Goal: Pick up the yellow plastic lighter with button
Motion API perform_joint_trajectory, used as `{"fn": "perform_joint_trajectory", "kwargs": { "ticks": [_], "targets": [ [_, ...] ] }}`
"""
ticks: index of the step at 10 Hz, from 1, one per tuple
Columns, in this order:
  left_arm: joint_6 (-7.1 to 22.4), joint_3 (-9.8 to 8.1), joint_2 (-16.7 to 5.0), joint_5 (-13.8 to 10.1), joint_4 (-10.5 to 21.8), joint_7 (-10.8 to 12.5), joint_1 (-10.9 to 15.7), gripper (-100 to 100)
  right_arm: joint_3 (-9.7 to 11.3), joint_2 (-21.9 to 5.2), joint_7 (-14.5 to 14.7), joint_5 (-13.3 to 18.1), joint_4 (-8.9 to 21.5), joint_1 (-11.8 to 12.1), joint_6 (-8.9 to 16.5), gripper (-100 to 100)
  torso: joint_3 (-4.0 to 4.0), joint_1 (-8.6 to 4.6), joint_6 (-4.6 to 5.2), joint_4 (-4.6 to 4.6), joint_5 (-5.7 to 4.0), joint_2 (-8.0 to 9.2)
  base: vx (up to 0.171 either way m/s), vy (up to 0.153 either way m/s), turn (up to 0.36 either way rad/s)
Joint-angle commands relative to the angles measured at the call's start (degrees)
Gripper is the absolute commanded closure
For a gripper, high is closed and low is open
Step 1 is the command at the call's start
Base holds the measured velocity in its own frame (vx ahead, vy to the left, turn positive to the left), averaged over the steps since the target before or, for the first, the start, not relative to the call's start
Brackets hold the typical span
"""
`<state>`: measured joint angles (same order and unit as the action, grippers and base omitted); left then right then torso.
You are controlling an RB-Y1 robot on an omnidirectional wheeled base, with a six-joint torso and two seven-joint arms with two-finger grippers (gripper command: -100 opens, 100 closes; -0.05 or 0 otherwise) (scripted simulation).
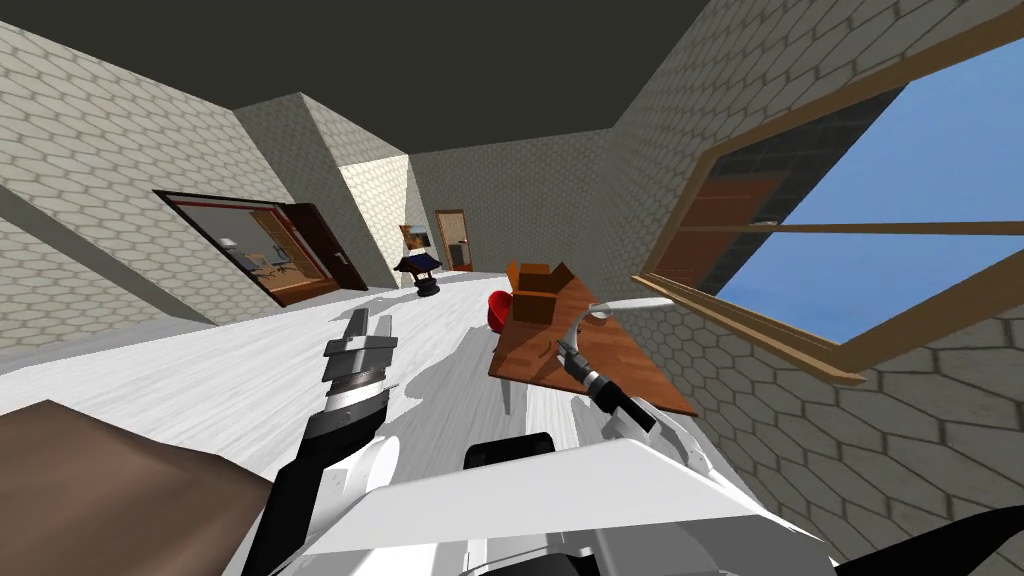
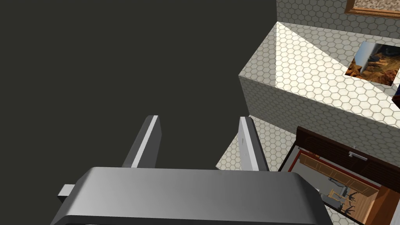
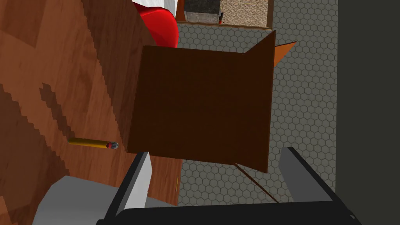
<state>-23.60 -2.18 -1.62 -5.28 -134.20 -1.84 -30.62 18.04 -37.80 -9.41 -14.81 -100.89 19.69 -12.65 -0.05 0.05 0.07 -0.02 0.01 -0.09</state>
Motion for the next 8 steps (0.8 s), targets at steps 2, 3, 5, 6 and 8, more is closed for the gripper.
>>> {"fn": "perform_joint_trajectory", "kwargs": {
  "ticks": [2, 3, 5, 6, 8],
  "targets": [
    [0.00, 0.00, 0.00, 0.00, 0.00, 0.00, 0.01, 0, 2.38, -2.53, -0.55, 0.01, 3.74, -1.46, 0.85, -100, 0.00, 0.02, -0.04, 0.00, 0.01, 0.00, 0.001, 0.015, 0.173],
    [0.00, 0.00, 0.00, 0.00, 0.00, 0.00, 0.00, 0, 4.30, -4.57, -0.88, 0.06, 6.23, -2.75, 2.25, -100, 0.00, 0.02, 0.00, 0.00, 0.00, 0.00, 0.001, 0.019, 0.213],
    [0.00, 0.01, 0.00, 0.00, 0.00, 0.00, 0.01, 0, 6.26, -6.58, -1.13, 0.19, 8.76, -4.10, 3.66, -100, 0.00, 0.08, -0.05, 0.00, 0.02, 0.00, 0.001, 0.030, 0.237],
    [0.00, 0.00, 0.00, 0.00, 0.00, 0.00, 0.00, 0, 8.26, -8.58, -1.29, 0.38, 11.21, -5.49, 5.07, -100, 0.00, 0.07, 0.01, 0.00, 0.02, 0.00, 0.007, 0.033, 0.206],
    [0.00, 0.01, 0.00, 0.00, 0.00, 0.00, 0.01, 0, 11.97, -12.35, -1.40, 0.94, 15.17, -8.34, 7.89, -100, -0.02, 0.14, -0.05, 0.00, 0.04, -0.04, 0.011, 0.053, 0.336]
  ]
}}
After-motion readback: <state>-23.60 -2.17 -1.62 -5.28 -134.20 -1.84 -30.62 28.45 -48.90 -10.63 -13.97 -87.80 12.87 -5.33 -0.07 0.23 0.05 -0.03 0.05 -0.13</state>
